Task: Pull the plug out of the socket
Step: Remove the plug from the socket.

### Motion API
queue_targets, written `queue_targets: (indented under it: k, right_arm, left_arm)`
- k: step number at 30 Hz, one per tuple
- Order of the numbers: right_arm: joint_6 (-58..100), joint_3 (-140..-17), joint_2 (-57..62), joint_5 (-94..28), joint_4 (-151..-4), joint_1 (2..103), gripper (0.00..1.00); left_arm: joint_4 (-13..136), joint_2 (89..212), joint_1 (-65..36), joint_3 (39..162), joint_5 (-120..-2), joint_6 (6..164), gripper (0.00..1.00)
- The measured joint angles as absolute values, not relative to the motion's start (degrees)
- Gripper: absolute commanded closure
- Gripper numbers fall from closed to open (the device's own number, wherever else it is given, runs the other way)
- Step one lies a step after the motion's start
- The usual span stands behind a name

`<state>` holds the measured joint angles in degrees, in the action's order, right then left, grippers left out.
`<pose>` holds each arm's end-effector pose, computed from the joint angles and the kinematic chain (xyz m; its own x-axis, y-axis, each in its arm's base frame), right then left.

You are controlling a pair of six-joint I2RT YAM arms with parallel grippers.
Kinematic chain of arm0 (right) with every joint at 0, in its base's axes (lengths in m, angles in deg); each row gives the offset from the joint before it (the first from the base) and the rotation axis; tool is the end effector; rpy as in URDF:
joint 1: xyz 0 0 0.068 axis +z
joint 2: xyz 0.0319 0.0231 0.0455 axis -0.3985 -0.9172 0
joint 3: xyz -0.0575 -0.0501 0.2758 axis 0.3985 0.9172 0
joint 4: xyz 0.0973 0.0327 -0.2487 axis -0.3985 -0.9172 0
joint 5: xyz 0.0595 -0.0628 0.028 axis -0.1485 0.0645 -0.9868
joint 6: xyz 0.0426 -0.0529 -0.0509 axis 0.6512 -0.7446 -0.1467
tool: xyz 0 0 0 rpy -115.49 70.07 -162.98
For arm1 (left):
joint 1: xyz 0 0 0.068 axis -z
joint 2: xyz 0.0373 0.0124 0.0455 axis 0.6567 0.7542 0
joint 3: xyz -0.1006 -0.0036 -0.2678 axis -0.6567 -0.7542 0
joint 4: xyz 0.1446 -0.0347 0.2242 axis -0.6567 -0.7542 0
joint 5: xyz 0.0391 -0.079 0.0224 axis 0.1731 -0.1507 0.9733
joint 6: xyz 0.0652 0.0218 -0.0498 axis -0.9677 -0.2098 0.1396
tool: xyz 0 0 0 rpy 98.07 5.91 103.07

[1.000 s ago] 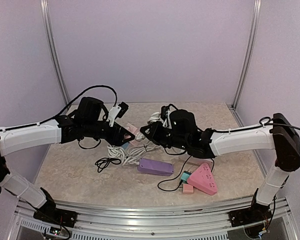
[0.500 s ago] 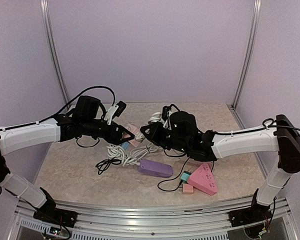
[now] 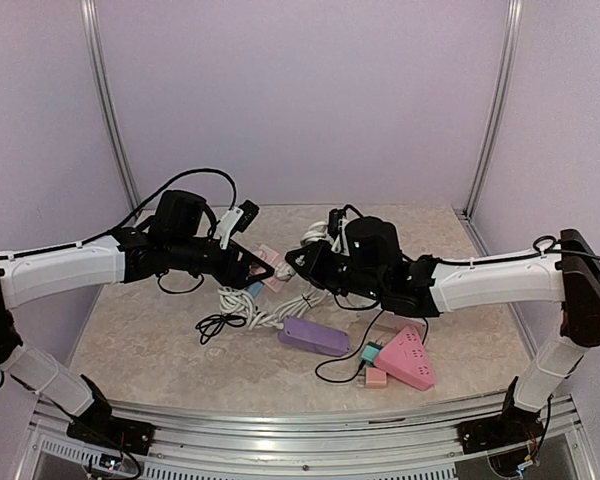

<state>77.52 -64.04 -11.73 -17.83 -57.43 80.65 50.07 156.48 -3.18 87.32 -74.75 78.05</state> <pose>0.2415 0.3569 0.2616 -0.7468 0.4784 -0.4620 -0.2231 0.4743 0.8516 0.2652 -0.2420 0.2683 -0.4872 0.2844 -0.8257 0.7837 0.5595 -0.2698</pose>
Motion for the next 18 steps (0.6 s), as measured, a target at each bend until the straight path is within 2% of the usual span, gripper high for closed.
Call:
queue_targets:
  k: [11,18]
  right_arm:
    - [77.1,-64.0,-11.7,-20.0,-57.1,80.0,1.00]
    - [78.6,-63.0,-11.8,-16.6,-54.8,82.0,1.00]
  left_arm:
    - [50.1,156.5,-3.3,87.3,-74.4,77.9,1.00]
    - [48.8,156.8,-4.7,88.1,-77.2,79.9,1.00]
